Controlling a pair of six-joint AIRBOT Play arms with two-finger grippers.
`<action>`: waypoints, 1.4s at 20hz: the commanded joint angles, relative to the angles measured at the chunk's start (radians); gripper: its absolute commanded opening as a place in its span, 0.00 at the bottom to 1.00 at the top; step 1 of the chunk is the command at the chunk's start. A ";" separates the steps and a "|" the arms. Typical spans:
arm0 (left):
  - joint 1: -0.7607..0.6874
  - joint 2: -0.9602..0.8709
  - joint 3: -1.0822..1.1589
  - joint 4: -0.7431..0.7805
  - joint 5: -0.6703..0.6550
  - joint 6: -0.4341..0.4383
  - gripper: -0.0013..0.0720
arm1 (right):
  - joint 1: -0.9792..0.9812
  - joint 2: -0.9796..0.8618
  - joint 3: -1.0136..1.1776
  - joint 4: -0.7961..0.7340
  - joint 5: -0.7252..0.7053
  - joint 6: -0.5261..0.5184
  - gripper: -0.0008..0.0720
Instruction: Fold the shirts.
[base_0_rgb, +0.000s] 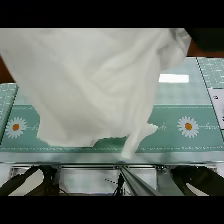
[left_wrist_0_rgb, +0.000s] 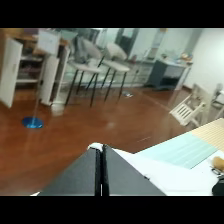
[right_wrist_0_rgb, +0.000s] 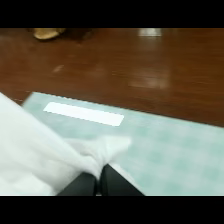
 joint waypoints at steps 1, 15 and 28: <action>-0.011 -0.135 0.001 0.129 0.007 0.018 0.04 | -0.001 -0.106 0.001 -0.284 -0.008 -0.013 0.04; -0.377 -0.692 0.001 0.232 -0.052 0.014 0.09 | -0.339 -0.380 0.001 -0.071 0.091 -0.229 0.04; -0.029 -0.551 -0.208 0.614 -0.558 -0.249 0.72 | -0.343 -0.388 0.001 -0.220 0.141 -0.316 0.04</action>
